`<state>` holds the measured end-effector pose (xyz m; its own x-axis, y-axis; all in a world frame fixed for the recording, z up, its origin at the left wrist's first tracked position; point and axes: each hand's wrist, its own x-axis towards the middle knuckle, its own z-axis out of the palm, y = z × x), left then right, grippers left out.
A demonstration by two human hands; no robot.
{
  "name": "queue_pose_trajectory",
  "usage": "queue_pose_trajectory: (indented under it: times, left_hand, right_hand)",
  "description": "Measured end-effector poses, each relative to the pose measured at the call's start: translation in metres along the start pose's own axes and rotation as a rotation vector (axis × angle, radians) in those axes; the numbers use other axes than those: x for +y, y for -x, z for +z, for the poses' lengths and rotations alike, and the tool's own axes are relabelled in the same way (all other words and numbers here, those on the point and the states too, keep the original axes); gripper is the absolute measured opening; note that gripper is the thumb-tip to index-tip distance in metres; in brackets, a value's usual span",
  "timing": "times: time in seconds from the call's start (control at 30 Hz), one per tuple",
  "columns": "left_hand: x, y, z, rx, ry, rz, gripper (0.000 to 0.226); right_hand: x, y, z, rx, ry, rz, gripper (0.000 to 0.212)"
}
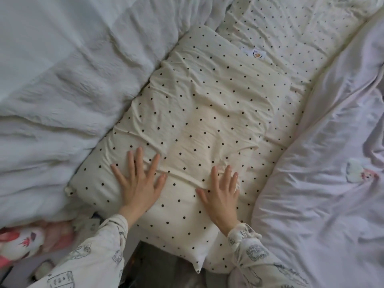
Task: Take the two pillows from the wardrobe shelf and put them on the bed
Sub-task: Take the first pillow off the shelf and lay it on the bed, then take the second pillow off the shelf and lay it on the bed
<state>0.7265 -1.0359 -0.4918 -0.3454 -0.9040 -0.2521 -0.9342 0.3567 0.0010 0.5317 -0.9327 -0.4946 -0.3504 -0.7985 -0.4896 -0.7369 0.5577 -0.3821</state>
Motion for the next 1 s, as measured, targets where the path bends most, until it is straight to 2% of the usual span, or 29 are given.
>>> queue_pose_trajectory:
  times: [0.2,0.33,0.4,0.47,0.6,0.7,0.87,1.0]
  left_hand:
    - [0.028,0.060,0.010,-0.207,-0.008,0.007,0.062]
    - [0.044,0.087,-0.016,-0.420,0.026,0.036,0.065]
    - [0.053,0.079,-0.044,-0.546,0.045,0.028,0.058]
    - [0.073,0.067,-0.080,-0.596,0.066,0.062,0.052]
    - [0.146,0.072,-0.152,-0.413,0.140,0.196,0.048]
    - [0.218,0.112,-0.192,-0.262,0.254,0.358,0.046]
    - [0.353,0.229,-0.225,-0.096,0.511,0.633,0.039]
    - [0.474,0.337,-0.242,-0.056,0.729,0.866,0.030]
  right_hand:
    - [0.002,0.057,0.021,-0.148,-0.007,-0.137,0.070]
    - [0.015,0.080,-0.006,-0.310,-0.160,-0.129,0.062]
    - [0.022,0.090,-0.034,-0.277,-0.225,-0.103,0.060]
    - [0.032,0.102,-0.067,-0.174,-0.250,-0.094,0.058]
    - [0.070,0.145,-0.140,0.040,-0.302,-0.058,0.054]
    - [0.116,0.200,-0.191,0.203,-0.359,-0.045,0.053]
    - [0.224,0.335,-0.252,0.456,-0.422,0.031,0.049]
    - [0.326,0.469,-0.295,0.665,-0.457,0.145,0.043]
